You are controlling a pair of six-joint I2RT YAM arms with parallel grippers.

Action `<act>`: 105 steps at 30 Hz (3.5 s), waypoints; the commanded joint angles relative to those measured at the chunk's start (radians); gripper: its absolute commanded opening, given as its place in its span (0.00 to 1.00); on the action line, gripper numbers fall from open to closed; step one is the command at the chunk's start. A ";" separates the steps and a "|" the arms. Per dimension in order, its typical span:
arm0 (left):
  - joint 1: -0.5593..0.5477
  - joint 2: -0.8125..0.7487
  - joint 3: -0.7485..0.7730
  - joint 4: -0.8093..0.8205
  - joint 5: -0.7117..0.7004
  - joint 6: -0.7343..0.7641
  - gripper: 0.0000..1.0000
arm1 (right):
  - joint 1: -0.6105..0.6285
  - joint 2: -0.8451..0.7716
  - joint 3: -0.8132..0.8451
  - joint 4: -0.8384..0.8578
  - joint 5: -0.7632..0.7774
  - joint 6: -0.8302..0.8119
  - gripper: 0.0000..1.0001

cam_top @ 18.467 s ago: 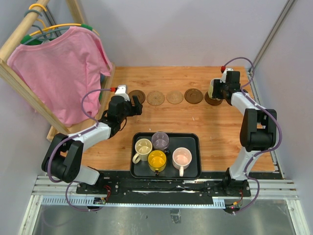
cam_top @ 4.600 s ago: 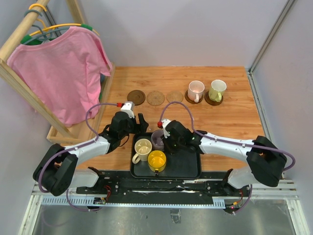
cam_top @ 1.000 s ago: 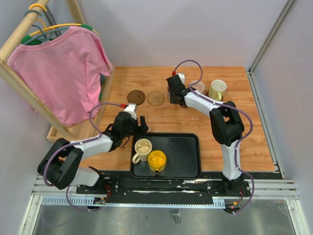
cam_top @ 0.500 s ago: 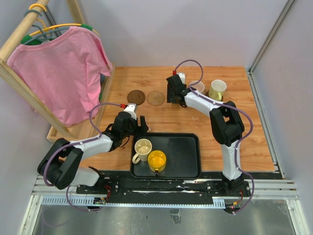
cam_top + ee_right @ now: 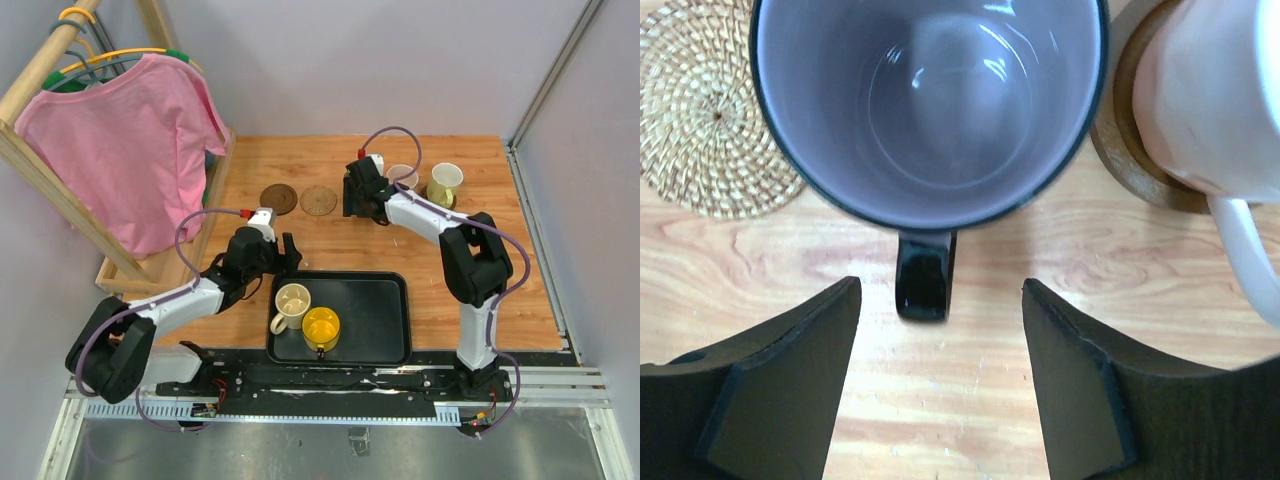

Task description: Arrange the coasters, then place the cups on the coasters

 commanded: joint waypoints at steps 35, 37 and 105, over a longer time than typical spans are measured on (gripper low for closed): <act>-0.373 -0.398 0.217 -1.009 -0.150 -0.403 1.00 | -0.043 -0.705 -0.538 0.065 -0.074 -0.093 0.99; -0.390 -0.399 0.217 -1.020 -0.156 -0.422 1.00 | -0.047 -0.725 -0.559 0.078 -0.077 -0.091 0.99; -0.480 -0.181 0.064 -0.515 -0.417 -0.193 0.01 | -0.053 -0.700 -0.621 0.131 -0.208 -0.026 0.99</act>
